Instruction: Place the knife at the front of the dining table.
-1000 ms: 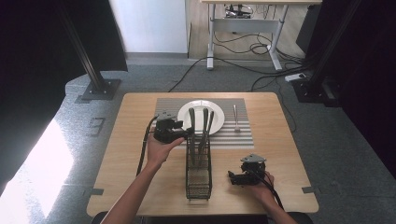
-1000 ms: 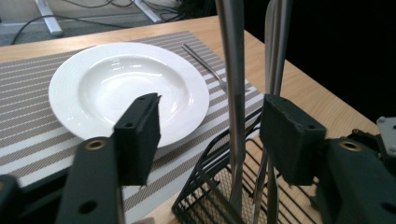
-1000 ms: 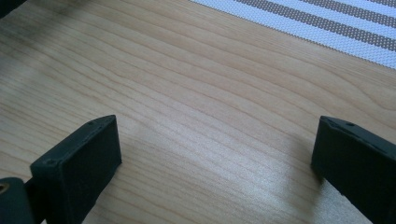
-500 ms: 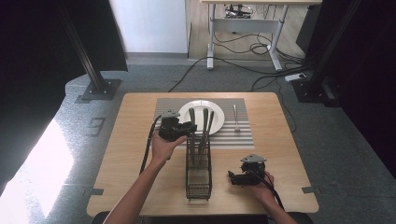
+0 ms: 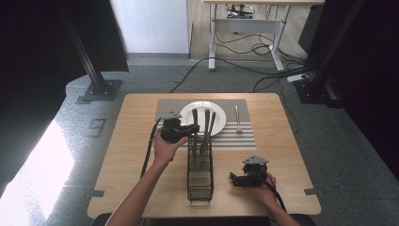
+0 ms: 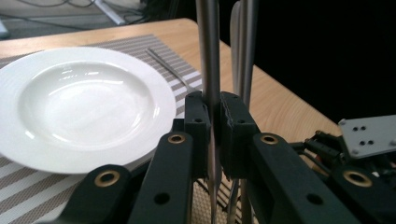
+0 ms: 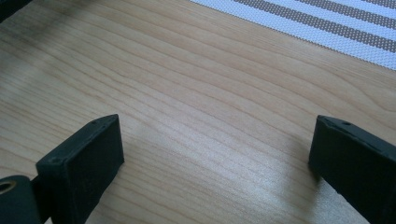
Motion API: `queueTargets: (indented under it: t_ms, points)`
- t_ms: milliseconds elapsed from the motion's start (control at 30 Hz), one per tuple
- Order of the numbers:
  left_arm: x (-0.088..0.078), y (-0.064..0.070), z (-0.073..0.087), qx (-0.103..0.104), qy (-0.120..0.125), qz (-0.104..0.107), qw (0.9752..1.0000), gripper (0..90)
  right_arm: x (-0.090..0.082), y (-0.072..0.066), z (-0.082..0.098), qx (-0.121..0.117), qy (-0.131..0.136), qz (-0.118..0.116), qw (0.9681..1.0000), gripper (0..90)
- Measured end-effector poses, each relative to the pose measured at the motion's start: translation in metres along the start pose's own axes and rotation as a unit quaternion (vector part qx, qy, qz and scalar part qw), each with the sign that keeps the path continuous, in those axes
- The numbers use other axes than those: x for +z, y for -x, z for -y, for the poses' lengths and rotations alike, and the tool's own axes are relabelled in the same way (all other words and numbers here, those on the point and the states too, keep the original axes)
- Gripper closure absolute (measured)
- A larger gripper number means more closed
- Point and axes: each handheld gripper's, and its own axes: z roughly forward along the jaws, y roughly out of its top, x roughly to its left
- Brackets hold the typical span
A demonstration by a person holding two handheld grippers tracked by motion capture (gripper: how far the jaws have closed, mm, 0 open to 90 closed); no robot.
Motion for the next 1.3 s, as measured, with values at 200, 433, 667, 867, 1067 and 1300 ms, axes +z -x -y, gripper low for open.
queueTargets:
  t_ms: [200,433,667,867,1067,1300]
  points:
    - [-0.003,0.005,-0.001,0.01,0.018,-0.003,0.9998,83.8,0.0,0.0,0.0,0.0,0.0,0.0,1.0,3.5]
    - [-0.011,0.015,-0.012,0.023,0.038,0.004,0.999,83.8,0.0,0.0,0.0,0.0,0.0,-0.001,1.0,3.6]
    - [-0.024,0.027,-0.027,0.043,0.056,0.003,0.9975,83.8,0.0,0.0,0.0,-0.002,0.0,-0.002,1.0,3.8]
    - [-0.041,0.035,-0.043,0.052,0.08,0.006,0.9954,83.8,0.0,0.0,0.0,-0.002,0.001,-0.001,1.0,3.9]
    - [-0.059,0.038,-0.056,0.057,0.101,0.007,0.9932,83.8,-0.001,0.0,0.0,-0.001,0.0,-0.002,1.0,4.0]
    - [-0.083,0.04,-0.067,0.06,0.125,-0.004,0.9903,83.8,-0.001,0.0,0.0,-0.001,0.0,-0.002,1.0,4.1]
